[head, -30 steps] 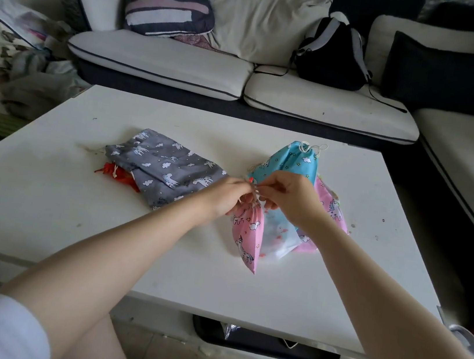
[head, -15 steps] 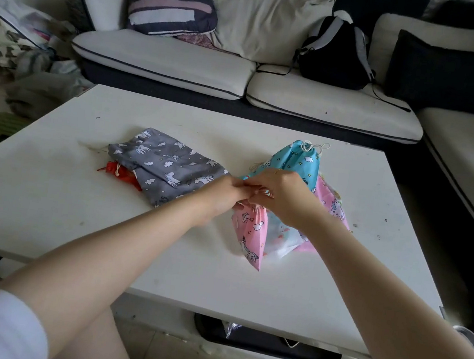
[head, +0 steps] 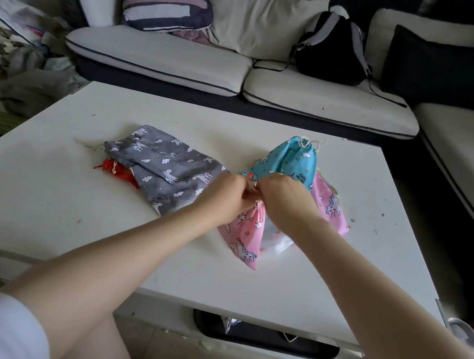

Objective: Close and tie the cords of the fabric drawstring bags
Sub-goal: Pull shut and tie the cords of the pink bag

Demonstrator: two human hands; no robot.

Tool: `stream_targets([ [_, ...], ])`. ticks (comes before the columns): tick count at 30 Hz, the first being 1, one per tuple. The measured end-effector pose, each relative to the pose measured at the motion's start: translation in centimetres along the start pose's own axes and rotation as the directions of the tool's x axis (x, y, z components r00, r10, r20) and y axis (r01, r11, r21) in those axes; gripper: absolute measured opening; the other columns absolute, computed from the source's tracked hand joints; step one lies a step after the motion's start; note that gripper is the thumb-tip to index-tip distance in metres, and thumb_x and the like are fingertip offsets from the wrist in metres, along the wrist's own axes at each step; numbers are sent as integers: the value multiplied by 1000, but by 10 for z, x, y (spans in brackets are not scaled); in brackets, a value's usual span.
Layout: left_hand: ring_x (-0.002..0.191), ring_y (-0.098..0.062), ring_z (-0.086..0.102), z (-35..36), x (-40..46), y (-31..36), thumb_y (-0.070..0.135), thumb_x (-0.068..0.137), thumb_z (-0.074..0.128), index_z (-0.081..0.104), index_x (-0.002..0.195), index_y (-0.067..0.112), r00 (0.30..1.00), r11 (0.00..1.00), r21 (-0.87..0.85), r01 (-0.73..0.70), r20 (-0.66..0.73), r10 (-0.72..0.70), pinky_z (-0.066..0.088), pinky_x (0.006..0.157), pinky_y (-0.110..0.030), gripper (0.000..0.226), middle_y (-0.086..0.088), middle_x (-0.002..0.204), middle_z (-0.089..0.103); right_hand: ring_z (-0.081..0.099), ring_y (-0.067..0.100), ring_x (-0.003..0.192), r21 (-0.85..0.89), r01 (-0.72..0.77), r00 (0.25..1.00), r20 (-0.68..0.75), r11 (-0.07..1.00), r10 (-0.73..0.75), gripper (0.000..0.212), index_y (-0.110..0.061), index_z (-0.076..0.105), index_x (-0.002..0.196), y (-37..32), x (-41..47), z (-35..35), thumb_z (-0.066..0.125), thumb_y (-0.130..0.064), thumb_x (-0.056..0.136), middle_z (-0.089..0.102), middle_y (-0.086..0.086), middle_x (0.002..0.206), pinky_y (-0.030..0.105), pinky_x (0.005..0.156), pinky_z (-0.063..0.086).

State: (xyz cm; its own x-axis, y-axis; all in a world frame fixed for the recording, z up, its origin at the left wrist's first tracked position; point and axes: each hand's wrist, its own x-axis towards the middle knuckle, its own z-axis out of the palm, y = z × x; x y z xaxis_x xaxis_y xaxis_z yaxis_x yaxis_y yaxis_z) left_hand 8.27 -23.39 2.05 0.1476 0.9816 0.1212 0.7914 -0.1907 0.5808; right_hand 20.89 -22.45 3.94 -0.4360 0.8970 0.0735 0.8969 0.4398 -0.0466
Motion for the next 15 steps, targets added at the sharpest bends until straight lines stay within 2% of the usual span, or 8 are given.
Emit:
stream_targets([
  [2,80,-36,60,2,2,1,14,87,54,63,87,1,998,998,55,-4,-56,7,25,54,-26,16,-22,83,67,56,31,102,-148,41,997,-54,988,-49,26,-4,51,111,-6,-6,1,36,1,90,53,12,111,33,70,37],
  [4,85,-35,60,5,3,-2,15,86,56,60,91,-1,997,995,94,-16,-72,23,29,57,-27,18,-22,90,67,57,30,99,-155,26,997,-65,988,-37,25,-6,50,112,-6,-7,6,35,-2,91,53,9,111,34,68,37],
  [6,88,-33,61,9,2,-10,18,85,59,62,96,-1,996,994,96,-43,-69,49,39,66,-32,22,-20,93,68,59,30,86,56,-52,999,-7,997,53,14,-11,53,92,-1,-3,10,39,-9,93,55,7,95,35,63,42],
  [8,89,-31,61,10,0,-14,16,84,61,65,99,1,994,995,51,-83,-67,87,41,70,-31,21,-18,94,69,56,24,70,413,-138,988,119,900,97,26,-15,48,68,8,1,12,46,-16,94,55,4,72,33,62,42],
  [9,86,-30,61,9,-1,-13,12,84,61,64,98,0,992,995,9,-100,-79,101,38,67,-27,19,-18,93,68,53,20,62,607,-188,979,174,772,101,29,-15,48,64,12,0,11,50,-15,93,55,3,63,30,59,39],
  [11,78,-26,58,4,1,-11,5,85,59,64,95,-2,984,989,-61,-133,-127,125,31,62,-18,14,-16,90,67,50,13,55,892,-275,960,272,358,62,23,-11,54,68,17,-4,7,53,-8,90,58,1,58,23,55,35],
  [13,71,-19,52,0,4,-8,4,86,57,64,95,-2,974,981,-90,-170,-163,154,30,61,-16,13,-13,85,66,53,10,54,934,-356,935,356,-29,-6,16,-8,58,75,24,-5,6,52,-5,90,59,0,60,19,53,37],
  [15,68,-16,52,-1,7,-6,6,87,56,65,94,1,974,976,-120,-182,-158,162,33,58,-16,12,-6,79,64,54,8,51,896,-402,914,403,-188,-36,17,-9,57,78,26,-5,8,48,-8,92,56,-1,60,16,51,41],
])
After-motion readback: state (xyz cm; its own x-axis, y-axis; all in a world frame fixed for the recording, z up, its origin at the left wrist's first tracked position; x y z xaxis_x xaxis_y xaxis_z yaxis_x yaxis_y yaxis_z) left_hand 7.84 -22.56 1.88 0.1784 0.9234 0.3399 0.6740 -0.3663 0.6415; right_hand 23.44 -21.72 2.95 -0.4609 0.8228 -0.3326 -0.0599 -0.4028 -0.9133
